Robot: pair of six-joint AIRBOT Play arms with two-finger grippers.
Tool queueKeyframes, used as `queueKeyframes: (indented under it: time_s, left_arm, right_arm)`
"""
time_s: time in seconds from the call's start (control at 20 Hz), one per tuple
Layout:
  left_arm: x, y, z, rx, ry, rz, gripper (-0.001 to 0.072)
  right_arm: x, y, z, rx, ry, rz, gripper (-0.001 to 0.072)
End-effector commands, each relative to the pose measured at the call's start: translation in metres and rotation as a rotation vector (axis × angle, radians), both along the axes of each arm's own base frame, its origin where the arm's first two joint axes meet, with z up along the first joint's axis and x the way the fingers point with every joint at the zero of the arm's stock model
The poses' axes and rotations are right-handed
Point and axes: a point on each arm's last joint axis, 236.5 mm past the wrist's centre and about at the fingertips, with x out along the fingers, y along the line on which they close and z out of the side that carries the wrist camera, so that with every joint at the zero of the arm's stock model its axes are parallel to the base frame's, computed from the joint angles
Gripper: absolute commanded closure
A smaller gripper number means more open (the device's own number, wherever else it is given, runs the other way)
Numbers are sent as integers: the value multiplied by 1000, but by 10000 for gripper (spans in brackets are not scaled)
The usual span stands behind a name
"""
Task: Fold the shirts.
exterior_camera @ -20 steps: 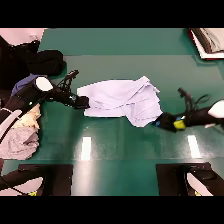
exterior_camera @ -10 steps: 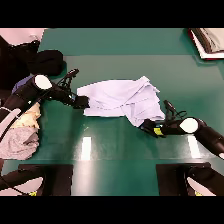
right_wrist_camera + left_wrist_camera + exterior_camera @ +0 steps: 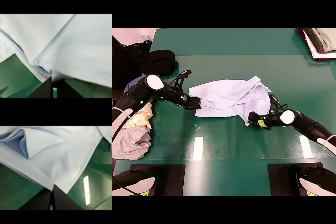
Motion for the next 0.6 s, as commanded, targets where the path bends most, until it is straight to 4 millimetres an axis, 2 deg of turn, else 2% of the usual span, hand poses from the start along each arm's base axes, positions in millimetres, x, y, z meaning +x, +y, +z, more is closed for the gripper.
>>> queueKeyframes:
  time_s: [0.0,0.1,0.15,0.2,0.25,0.35,0.4,0.45,0.55]
  left_arm:
    - [0,1,0,7,-3,-3,685]
    - [7,4,13,28,-37,-24,684]
    - [14,5,30,36,-78,-39,685]
    - [26,5,59,36,-155,-45,685]
    - [38,6,92,37,-249,-44,685]
    - [55,14,179,48,-480,-31,685]
    - [57,20,228,48,-604,-19,684]
    - [54,26,274,48,-716,-5,685]
    - [36,42,365,51,-941,35,685]
  right_arm:
    - [10,-4,12,-15,-64,7,694]
    - [20,-11,45,19,-142,-19,694]
    - [27,-17,69,38,-191,-33,694]
    - [37,-26,98,51,-260,-43,694]
    - [47,-40,135,59,-347,-59,695]
    - [63,-76,210,46,-513,-100,694]
    - [67,-99,248,24,-596,-129,695]
    - [67,-119,282,-7,-668,-153,695]
    - [58,-158,349,-94,-807,-196,695]
